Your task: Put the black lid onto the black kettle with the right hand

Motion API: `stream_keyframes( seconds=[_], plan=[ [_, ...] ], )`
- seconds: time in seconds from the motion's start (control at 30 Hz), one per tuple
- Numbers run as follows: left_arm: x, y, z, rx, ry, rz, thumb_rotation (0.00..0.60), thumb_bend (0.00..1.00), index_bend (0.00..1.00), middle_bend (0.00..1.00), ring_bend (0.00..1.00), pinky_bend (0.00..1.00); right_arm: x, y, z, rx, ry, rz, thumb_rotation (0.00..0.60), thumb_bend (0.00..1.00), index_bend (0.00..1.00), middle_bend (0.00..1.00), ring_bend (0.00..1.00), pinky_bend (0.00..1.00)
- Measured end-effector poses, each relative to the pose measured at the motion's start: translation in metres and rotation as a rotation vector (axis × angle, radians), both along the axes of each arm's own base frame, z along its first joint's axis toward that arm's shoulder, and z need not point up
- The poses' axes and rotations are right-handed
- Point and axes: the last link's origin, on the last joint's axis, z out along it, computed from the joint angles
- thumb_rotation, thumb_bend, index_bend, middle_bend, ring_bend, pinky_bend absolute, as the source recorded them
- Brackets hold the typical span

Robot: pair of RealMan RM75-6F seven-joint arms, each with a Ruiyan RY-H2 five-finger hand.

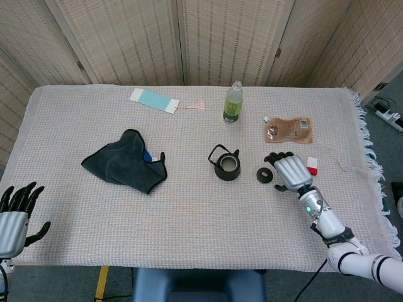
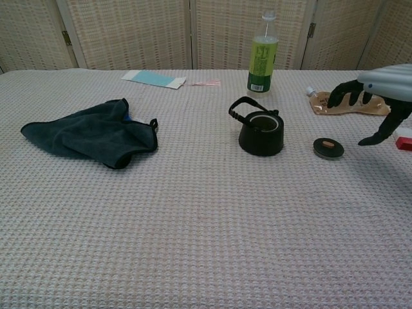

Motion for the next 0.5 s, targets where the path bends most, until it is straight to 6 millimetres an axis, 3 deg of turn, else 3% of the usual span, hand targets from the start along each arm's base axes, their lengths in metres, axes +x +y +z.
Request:
stream_keyframes(
  seconds=[0.2,0.37,0.5],
  plan=[
    [0.000,-0.001,0.000,-0.003,-0.009,0.006,0.600,0.24,0.14,0.05,0.11,0.00,0.004,-0.010,-0.012,-0.008,0.020,0.009,0.600,0.19,0.25,0.24,0.54,0.68],
    [0.001,-0.001,-0.003,-0.017,-0.015,0.005,0.600,0.24,0.14,0.05,0.12,0.00,0.001,-0.010,-0.018,0.017,0.050,0.004,0.600,0.19,0.25,0.24,0.67,0.76],
    [0.002,0.000,-0.004,-0.019,-0.018,-0.001,0.600,0.24,0.14,0.05,0.12,0.00,0.000,-0.011,-0.023,0.034,0.068,-0.008,0.600,0.19,0.25,0.25,0.71,0.80]
  ],
)
